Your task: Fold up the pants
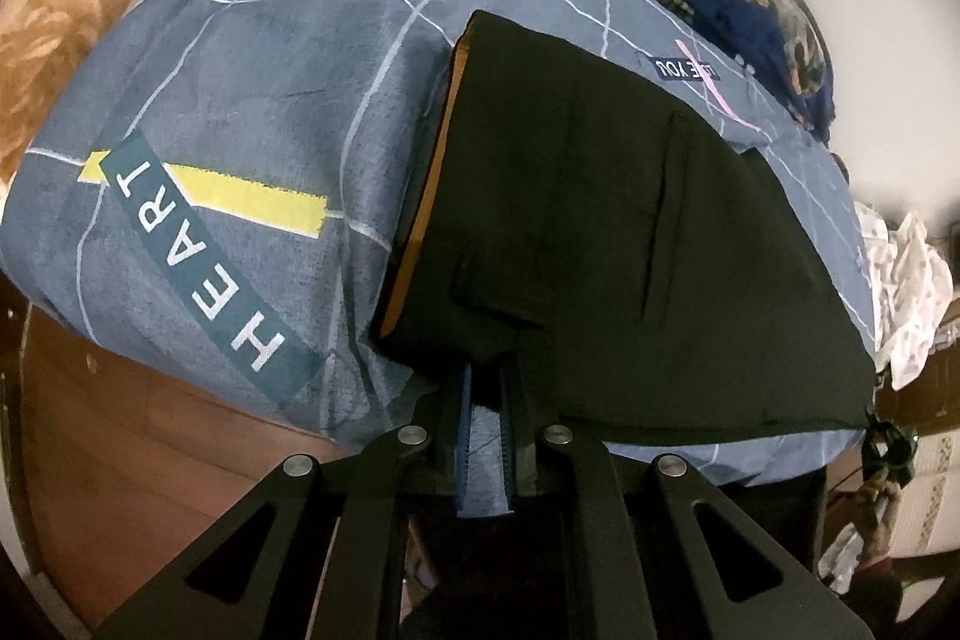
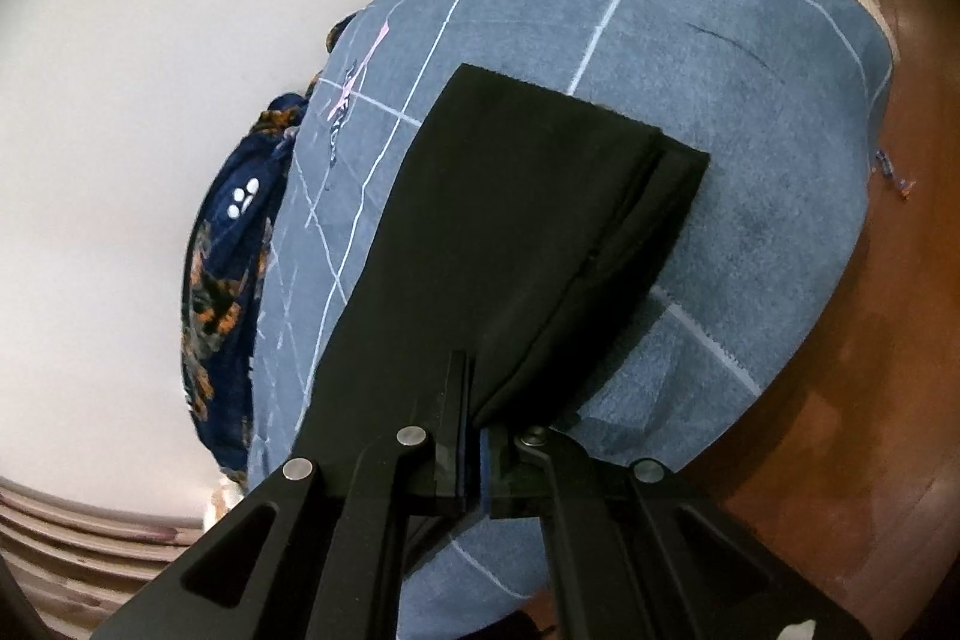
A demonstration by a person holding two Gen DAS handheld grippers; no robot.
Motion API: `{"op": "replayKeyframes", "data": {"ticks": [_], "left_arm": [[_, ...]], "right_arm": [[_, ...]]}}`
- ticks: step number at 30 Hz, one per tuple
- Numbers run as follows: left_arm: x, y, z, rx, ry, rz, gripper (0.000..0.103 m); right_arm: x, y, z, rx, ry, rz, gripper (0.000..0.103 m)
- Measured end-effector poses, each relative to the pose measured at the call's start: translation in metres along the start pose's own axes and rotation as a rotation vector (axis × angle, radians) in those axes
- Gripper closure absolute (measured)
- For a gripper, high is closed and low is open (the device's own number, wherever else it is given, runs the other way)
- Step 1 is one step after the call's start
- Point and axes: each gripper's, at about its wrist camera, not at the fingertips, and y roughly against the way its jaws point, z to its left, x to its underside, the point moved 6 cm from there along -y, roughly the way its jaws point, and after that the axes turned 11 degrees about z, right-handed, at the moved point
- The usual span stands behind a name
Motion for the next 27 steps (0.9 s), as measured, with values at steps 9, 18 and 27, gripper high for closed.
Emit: {"op": "replayKeyframes", "data": {"ticks": [9, 18, 27], "left_arm": [[-0.002, -0.002, -0.001, -0.009, -0.002, 0.007, 0.093], [-0.002, -0.003, 0.003, 0.014, 0.004, 0.004, 0.092], [0.0, -0.003, 0.008, 0.044, 0.015, -0.002, 0.089]], "right_arm": [[0.017, 0.037, 0.006, -0.055, -0.038, -0.09, 0.085], [0.142, -0.062, 0.096, -0.359, 0.13, 0.438, 0.077], [0.177, -0.115, 0.102, -0.286, 0.12, 0.557, 0.07]]}}
